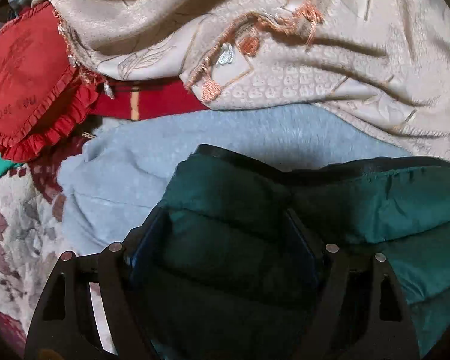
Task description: Fold large clothes
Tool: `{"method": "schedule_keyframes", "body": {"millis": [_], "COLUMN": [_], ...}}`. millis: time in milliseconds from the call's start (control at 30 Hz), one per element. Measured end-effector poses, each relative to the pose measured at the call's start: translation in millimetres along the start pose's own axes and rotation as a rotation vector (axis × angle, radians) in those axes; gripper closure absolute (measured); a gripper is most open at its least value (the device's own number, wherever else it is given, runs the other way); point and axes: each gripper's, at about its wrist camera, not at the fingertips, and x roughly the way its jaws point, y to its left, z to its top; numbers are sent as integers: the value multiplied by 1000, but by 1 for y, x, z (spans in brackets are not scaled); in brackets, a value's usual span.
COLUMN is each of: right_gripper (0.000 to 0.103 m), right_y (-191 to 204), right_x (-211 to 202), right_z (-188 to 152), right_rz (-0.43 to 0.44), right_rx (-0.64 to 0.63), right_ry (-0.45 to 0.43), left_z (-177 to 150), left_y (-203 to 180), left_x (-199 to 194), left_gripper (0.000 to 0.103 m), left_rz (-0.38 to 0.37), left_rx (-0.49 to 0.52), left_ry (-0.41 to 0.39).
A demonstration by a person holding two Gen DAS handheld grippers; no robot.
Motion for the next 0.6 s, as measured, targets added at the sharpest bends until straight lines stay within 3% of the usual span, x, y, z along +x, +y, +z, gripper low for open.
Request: {"method": "schedule_keyframes", "body": {"millis": [133, 600], "right_gripper": [0, 0], "right_y": [-9, -1], "right_x": [10, 7], "right_z": [-2, -5], "right_rz": [25, -12], "right_rx": [25, 4], "right_ry": [12, 6], "left_z": [-5, -5], "left_y": [3, 2], "left_x": [11, 16], "left_gripper": [20, 20], "left_rz": [8, 23], "left_rx": [-30, -21], "left_ry": [-15, -29]}}
